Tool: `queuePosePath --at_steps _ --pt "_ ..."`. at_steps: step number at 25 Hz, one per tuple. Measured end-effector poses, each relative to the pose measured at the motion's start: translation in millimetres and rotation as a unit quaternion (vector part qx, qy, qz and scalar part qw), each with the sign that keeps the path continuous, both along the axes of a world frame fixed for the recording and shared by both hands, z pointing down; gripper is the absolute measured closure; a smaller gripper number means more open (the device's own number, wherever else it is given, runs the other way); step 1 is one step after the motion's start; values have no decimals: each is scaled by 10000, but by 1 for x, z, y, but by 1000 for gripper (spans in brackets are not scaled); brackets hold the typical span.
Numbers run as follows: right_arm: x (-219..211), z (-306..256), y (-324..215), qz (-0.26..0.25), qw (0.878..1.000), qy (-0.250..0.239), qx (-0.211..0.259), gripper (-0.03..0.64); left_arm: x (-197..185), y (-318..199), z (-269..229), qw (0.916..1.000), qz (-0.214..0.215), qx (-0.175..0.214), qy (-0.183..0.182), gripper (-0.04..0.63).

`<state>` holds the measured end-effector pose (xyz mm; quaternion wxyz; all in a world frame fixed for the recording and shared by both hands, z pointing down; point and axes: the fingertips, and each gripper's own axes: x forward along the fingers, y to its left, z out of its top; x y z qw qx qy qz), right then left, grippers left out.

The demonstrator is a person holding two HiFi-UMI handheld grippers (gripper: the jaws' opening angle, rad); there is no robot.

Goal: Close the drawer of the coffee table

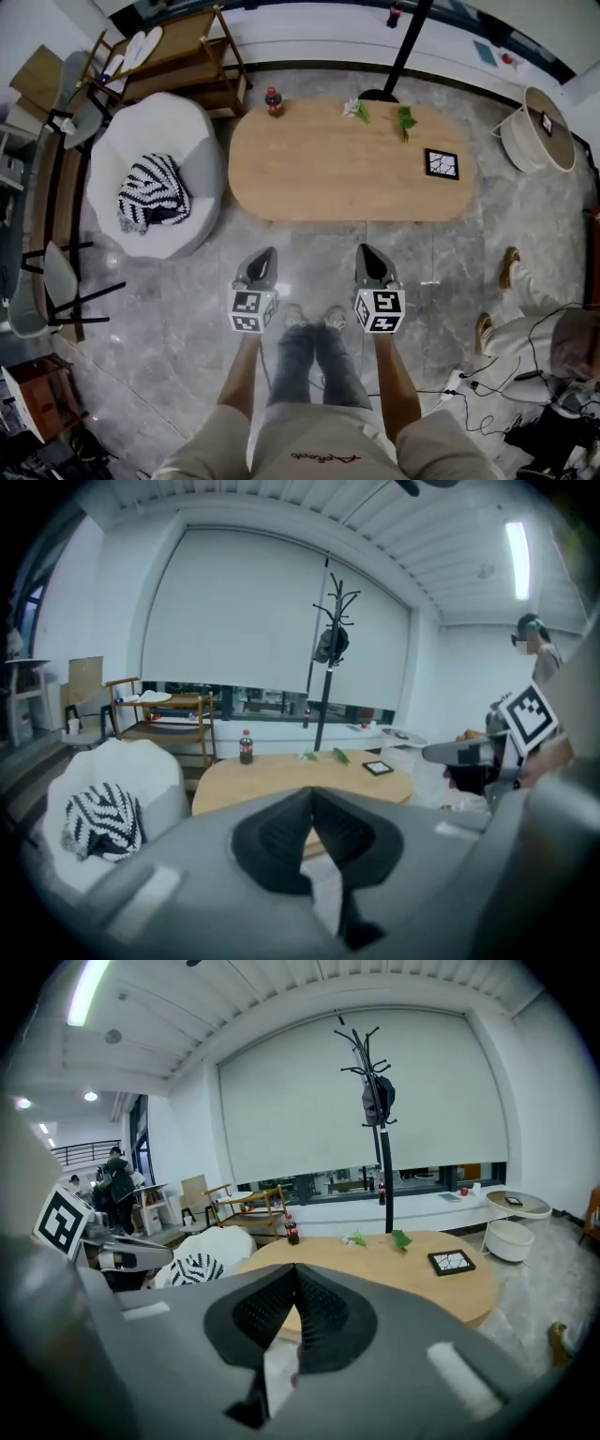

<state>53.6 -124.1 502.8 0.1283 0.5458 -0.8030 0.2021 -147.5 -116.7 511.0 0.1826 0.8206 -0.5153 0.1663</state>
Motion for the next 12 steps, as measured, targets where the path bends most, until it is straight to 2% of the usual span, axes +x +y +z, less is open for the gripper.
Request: queuePosePath --at_steps 5,12 --pt "6 -58 10 -29 9997 32 257 611 11 9 -59 9997 38 224 13 595" --pt "15 -120 44 -151 9977 408 517 612 8 32 -126 9984 103 557 -78 594"
